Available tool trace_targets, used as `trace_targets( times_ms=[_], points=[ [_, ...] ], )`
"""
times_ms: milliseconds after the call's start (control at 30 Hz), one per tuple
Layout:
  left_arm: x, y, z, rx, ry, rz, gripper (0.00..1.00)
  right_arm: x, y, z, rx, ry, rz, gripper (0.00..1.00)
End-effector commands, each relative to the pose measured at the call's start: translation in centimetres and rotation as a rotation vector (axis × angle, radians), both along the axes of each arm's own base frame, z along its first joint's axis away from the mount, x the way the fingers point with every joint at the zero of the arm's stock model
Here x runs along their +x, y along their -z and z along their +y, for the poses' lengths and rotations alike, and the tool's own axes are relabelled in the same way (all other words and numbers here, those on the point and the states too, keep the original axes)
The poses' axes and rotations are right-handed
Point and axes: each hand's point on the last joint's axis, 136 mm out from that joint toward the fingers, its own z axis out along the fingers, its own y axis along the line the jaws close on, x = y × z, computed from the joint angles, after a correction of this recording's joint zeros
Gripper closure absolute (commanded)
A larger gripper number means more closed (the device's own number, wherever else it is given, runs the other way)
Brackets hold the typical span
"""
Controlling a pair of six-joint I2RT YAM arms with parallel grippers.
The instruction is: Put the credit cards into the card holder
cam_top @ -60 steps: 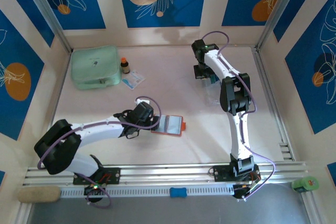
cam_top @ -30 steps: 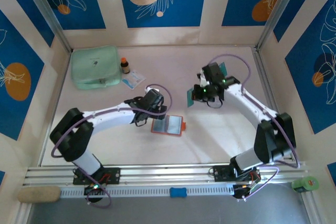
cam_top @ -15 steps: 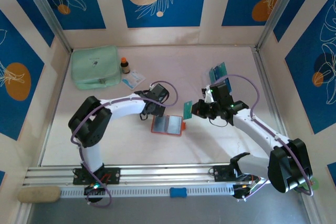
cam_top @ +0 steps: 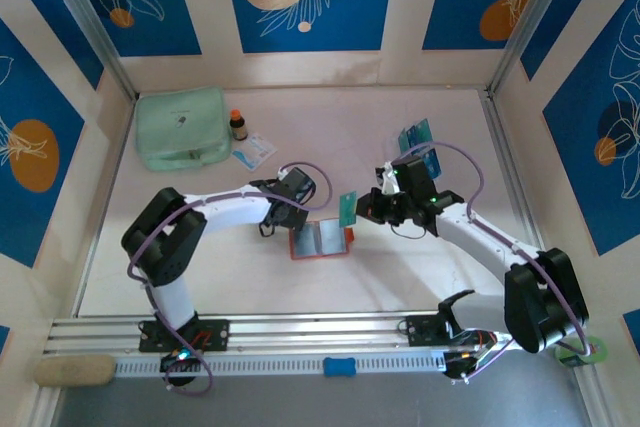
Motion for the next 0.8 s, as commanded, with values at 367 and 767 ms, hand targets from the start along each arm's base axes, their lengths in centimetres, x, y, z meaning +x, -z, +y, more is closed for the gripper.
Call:
trace_targets(
  times_ms=[367,767],
  points=[
    [-1.7,-5.4,-1.2,-0.226,0.005,-0.036,0.00,-1.1,1.6,2.5,0.087,-0.048,-0.038,1.00],
    [-6.5,-2.0,-2.2,-0.293,0.018,0.029,0.00,-1.6,3.9,2.9,0.126,-0.005,-0.070,1.00]
  ],
)
